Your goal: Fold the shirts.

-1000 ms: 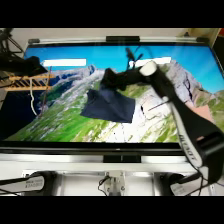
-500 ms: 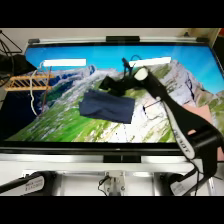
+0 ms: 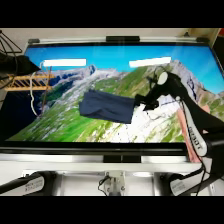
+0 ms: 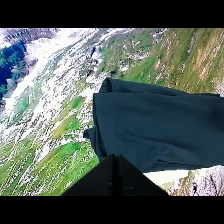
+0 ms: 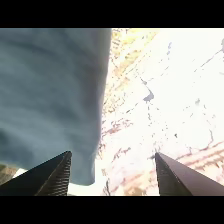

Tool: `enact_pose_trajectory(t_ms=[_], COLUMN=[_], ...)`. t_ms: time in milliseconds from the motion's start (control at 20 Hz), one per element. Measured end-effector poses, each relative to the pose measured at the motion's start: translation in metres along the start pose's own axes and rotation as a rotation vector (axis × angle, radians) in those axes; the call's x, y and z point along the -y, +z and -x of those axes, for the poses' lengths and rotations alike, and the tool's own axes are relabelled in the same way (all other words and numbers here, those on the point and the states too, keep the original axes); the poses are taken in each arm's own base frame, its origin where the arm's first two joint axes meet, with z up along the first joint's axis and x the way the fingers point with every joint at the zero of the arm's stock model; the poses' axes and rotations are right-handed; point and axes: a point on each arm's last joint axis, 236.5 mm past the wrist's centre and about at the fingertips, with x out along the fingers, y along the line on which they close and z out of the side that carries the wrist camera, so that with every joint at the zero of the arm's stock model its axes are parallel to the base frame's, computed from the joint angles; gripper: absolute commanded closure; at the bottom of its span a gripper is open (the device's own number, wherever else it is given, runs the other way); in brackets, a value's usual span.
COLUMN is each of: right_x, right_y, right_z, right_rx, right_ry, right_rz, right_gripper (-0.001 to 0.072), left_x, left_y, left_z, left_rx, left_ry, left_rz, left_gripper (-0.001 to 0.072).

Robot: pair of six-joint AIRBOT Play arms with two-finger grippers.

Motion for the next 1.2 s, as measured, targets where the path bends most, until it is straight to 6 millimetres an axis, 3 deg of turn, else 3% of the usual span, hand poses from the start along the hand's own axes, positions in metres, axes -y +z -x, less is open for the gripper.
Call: enact_pose_trajectory(t_ms=[200,250,350,550,700,850,1000,1200], right_x=[-0.018,-0.024,-0.031,-0.041,-0.053,-0.039,0.005,0.09], right_y=[-0.001,-0.002,0.0,0.013,0.032,0.05,0.045,0.018], right_z=[-0.034,-0.039,-0.049,-0.043,0.009,0.095,0.177,0.261], right_rx=[-0.034,-0.042,-0.041,-0.003,0.076,0.207,0.317,0.46], right_ry=[0.087,0.112,0.141,0.198,0.267,0.277,0.22,0.073], right_rz=[0.005,0.0,-0.004,0.028,0.084,0.112,0.059,-0.113], right_gripper=[0.0081,0.0125,0.0617,0.0642,0.0642,0.0642,0.0643,0.0642], left_x=[0.007,0.008,0.009,0.01,0.01,0.009,0.009,0.009], left_y=[-0.001,-0.001,-0.001,-0.001,-0.001,-0.002,-0.002,-0.002], left_z=[-0.002,-0.003,-0.003,-0.004,-0.004,-0.005,-0.006,-0.006], left_rx=[-0.005,-0.007,-0.008,-0.009,-0.009,-0.011,-0.012,-0.013], left_ry=[-0.011,-0.013,-0.014,-0.016,-0.016,-0.016,-0.017,-0.017], left_rz=[-0.015,-0.018,-0.02,-0.022,-0.021,-0.02,-0.024,-0.028], left_gripper=[0.068,0.0679,0.068,0.068,0.068,0.0679,0.0679,0.0679])
